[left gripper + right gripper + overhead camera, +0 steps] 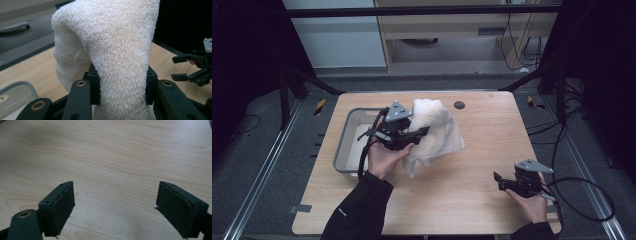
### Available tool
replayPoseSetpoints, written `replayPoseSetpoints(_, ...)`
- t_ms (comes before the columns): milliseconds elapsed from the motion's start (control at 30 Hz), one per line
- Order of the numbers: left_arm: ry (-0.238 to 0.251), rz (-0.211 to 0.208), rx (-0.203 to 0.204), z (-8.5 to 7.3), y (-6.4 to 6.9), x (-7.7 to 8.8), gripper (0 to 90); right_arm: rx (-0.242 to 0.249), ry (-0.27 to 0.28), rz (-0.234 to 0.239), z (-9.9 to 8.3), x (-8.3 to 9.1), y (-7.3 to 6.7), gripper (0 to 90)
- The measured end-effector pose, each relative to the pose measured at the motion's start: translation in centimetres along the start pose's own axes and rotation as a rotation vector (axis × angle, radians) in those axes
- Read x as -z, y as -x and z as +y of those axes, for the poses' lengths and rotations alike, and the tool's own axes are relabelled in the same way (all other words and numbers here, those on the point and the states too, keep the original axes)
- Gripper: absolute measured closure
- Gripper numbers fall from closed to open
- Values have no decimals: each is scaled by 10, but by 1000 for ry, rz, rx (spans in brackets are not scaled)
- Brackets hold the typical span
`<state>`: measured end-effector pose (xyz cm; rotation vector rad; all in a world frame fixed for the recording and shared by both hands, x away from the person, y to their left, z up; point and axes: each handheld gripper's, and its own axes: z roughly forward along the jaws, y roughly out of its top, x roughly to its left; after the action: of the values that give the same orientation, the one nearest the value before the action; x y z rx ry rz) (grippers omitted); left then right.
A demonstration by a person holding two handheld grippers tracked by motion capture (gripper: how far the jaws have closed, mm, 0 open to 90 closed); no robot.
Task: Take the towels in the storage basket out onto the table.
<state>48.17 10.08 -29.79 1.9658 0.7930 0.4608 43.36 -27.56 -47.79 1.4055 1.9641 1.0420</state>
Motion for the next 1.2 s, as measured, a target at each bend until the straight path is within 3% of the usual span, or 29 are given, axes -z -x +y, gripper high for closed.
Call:
replayPoseSetpoints(300, -61, -13, -16, -13, 6, -27, 618, 7, -9, -16, -3, -1, 2, 150)
replayPoseSetpoints(767, -106, -75, 25, -44, 16, -74, 618, 34, -20, -28, -3, -3, 3, 148)
replayPoseSetpoints(867, -119, -78, 24, -48, 18, -81, 618, 50, -33, -30, -5, -4, 1, 147)
replayPoseSetpoints(1033, -140, -74, 22, -57, 20, -88, 614, 28, -34, -28, -7, -4, 6, 146)
replayPoseSetpoints(1200, -150, -81, 47, -68, 18, -96, 610, 34, -37, -36, -8, -4, 7, 145)
